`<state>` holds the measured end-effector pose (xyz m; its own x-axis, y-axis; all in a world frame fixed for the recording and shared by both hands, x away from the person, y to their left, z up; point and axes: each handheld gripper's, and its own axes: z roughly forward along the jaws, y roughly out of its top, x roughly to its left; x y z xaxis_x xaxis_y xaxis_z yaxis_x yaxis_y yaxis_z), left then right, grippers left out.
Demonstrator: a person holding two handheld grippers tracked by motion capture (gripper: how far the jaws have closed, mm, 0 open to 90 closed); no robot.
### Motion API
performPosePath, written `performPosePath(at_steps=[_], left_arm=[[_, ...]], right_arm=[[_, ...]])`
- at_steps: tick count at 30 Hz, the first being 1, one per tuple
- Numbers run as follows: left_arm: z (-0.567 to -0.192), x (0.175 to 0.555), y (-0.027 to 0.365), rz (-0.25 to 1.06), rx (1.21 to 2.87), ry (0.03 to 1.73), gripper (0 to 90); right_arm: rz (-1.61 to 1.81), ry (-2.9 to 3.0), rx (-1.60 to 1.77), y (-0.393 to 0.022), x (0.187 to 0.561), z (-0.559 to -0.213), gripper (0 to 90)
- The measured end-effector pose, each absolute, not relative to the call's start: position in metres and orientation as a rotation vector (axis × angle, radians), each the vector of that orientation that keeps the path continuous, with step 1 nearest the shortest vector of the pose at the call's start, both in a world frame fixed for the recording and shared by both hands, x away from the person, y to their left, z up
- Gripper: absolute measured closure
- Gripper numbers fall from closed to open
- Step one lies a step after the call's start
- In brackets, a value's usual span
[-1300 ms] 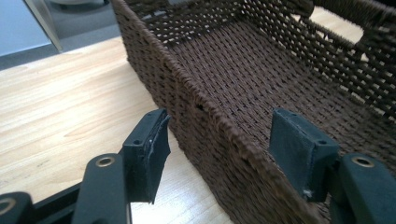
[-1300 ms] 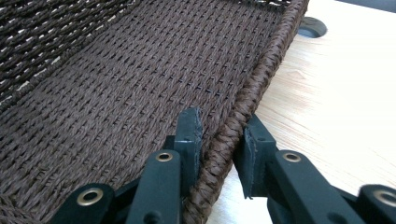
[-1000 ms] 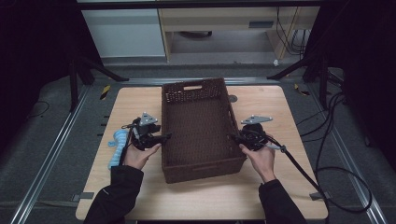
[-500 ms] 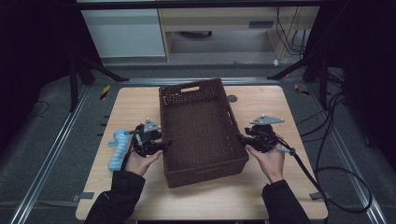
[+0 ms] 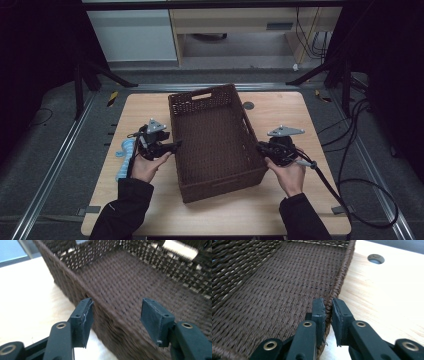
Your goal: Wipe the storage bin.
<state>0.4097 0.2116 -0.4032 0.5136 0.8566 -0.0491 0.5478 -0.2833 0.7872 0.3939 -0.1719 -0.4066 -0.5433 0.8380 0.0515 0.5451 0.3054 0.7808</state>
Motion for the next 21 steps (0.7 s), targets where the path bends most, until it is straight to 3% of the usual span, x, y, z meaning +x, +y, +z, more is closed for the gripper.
performPosePath(at_steps=[5, 10, 13, 18, 21], left_arm=[[-0.411, 0.412, 0.21, 0.499, 1.986, 1.133, 48.6], [-0.41, 0.406, 0.208, 0.517, 1.99, 1.126, 53.8], [-0.409, 0.399, 0.205, 0.545, 1.988, 1.11, 58.2], [-0.41, 0.394, 0.205, 0.542, 1.974, 1.109, 58.0], [-0.409, 0.397, 0.206, 0.531, 1.981, 1.102, 57.3]], right_arm=[[1.088, 2.158, 1.255, -0.171, 0.399, -0.409, 80.0], [1.082, 2.14, 1.241, -0.176, 0.394, -0.403, 67.9], [1.087, 2.143, 1.237, -0.18, 0.388, -0.4, 65.8], [1.065, 2.172, 1.258, -0.183, 0.383, -0.401, 70.0], [1.061, 2.195, 1.25, -0.18, 0.384, -0.404, 78.9]])
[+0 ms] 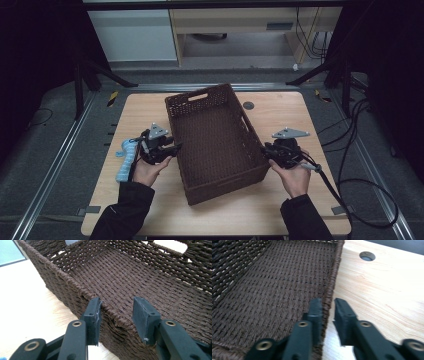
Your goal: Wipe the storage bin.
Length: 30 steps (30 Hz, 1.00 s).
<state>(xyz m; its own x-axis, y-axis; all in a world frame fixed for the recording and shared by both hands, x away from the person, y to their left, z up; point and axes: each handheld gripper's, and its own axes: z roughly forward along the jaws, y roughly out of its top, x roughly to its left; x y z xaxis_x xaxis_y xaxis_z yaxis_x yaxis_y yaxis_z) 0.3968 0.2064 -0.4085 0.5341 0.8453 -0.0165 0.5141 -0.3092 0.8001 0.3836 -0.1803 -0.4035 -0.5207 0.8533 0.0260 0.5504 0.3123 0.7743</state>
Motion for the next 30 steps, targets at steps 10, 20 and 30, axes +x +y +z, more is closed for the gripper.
performPosePath(at_steps=[10, 20, 30], left_arm=[[-0.41, 0.417, 0.212, 0.526, 1.953, 1.142, 45.1], [-0.408, 0.414, 0.21, 0.551, 1.97, 1.12, 47.3], [-0.397, 0.415, 0.234, 0.571, 1.907, 1.15, 40.4]], right_arm=[[1.019, 2.124, 1.251, -0.18, 0.401, -0.407, 82.5], [1.031, 2.129, 1.243, -0.187, 0.389, -0.402, 72.5], [0.991, 2.115, 1.259, -0.188, 0.4, -0.408, 82.5]])
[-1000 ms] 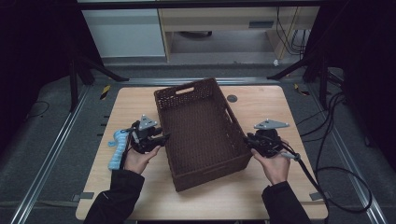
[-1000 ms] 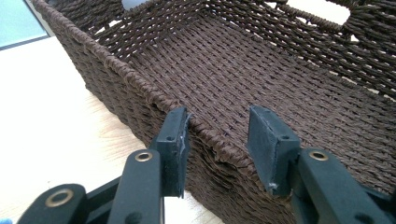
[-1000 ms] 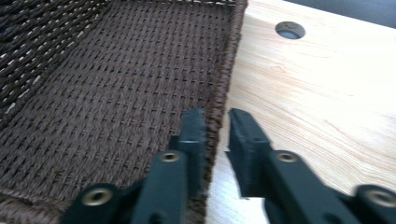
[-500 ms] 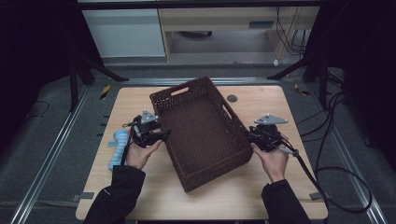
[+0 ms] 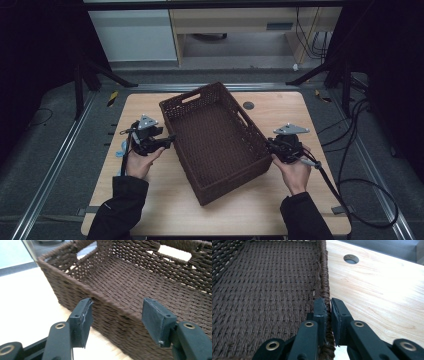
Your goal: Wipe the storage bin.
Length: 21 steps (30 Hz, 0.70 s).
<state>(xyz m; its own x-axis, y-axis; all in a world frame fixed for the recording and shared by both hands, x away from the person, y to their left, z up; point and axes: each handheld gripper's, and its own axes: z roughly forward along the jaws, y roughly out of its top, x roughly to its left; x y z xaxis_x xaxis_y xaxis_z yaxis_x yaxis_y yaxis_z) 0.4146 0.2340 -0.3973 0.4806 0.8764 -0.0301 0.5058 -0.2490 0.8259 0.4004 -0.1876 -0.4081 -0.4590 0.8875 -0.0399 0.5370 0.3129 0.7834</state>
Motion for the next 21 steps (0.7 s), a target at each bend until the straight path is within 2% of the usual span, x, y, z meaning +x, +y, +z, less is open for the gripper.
performPosePath(at_steps=[21], left_arm=[[-0.4, 0.42, 0.25, 0.574, 1.913, 1.173, 39.3]], right_arm=[[0.971, 2.01, 1.316, -0.2, 0.441, -0.413, 76.7]])
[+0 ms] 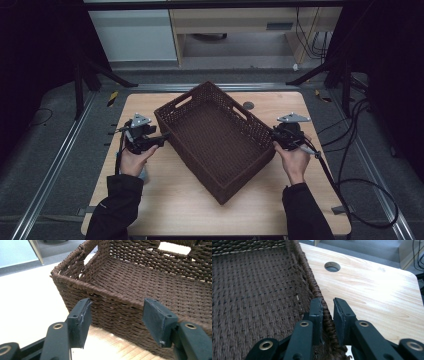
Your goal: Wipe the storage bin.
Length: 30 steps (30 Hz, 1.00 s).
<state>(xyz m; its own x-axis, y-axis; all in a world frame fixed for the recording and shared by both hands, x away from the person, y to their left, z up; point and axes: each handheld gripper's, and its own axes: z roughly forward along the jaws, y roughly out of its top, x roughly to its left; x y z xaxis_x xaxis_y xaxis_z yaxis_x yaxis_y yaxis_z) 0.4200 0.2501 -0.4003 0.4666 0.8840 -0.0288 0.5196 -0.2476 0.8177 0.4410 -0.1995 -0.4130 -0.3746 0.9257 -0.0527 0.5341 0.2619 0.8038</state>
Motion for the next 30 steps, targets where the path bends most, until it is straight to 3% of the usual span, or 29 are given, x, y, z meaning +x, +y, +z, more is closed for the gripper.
performPosePath(at_steps=[6, 12, 17, 20, 30], left_arm=[[-0.402, 0.421, 0.253, 0.569, 1.916, 1.183, 39.3], [-0.402, 0.421, 0.258, 0.575, 1.907, 1.193, 39.1], [-0.401, 0.422, 0.261, 0.591, 1.904, 1.196, 38.7], [-0.398, 0.424, 0.264, 0.608, 1.903, 1.195, 38.3], [-0.384, 0.446, 0.281, 0.651, 1.867, 1.218, 37.7]], right_arm=[[0.959, 1.987, 1.349, -0.202, 0.45, -0.412, 71.4], [0.996, 1.984, 1.315, -0.203, 0.433, -0.402, 44.0], [1.021, 1.99, 1.311, -0.202, 0.407, -0.397, 30.6], [1.02, 1.997, 1.341, -0.2, 0.397, -0.401, 27.4], [0.959, 2.001, 1.356, -0.193, 0.402, -0.413, 30.8]])
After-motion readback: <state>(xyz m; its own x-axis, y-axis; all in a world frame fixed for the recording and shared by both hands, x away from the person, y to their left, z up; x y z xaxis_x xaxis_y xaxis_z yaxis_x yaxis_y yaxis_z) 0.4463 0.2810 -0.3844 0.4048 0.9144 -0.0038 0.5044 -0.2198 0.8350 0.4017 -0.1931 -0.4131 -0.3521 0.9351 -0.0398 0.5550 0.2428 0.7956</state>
